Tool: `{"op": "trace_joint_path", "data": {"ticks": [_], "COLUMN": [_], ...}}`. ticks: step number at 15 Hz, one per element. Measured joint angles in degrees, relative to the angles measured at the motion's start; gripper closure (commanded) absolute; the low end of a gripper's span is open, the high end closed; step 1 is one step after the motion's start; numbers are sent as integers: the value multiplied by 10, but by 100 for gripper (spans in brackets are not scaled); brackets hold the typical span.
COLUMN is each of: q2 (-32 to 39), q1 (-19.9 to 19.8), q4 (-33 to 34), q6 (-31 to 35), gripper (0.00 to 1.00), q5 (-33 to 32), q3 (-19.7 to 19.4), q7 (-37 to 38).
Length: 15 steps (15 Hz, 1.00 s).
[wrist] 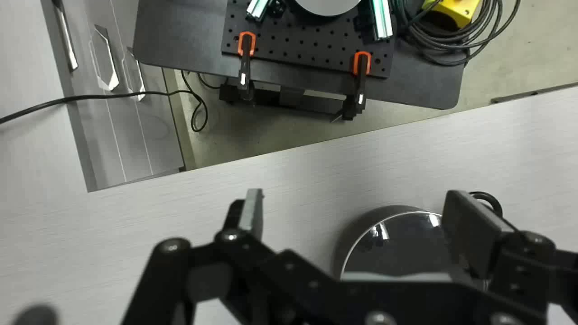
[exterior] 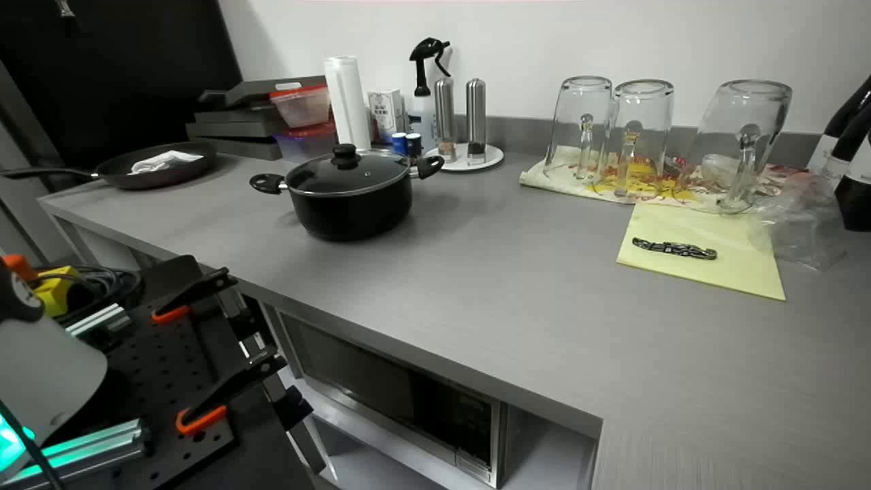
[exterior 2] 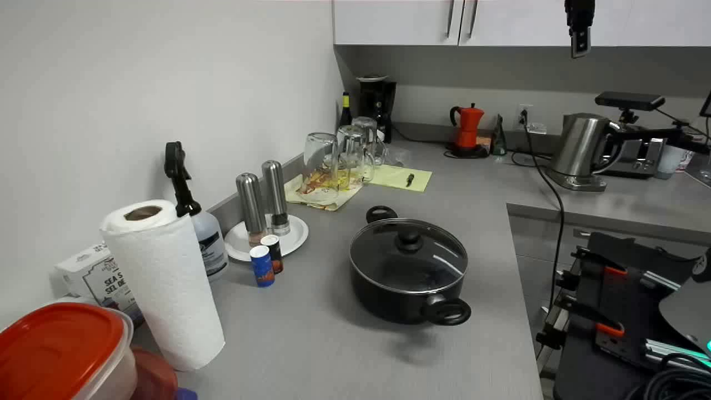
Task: Remove the lid from the pot and place it on the table
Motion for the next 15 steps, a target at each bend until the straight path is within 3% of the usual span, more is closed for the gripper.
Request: {"op": "trace_joint_path", "data": {"ticks": [10, 15], "q2": [2, 34], "q1": [2, 28], "q4": [-7, -72], "q6": [11, 115], "gripper": [0, 0], "q5": [0, 2], "q3": [0, 6], "q7": [-1, -33]}}
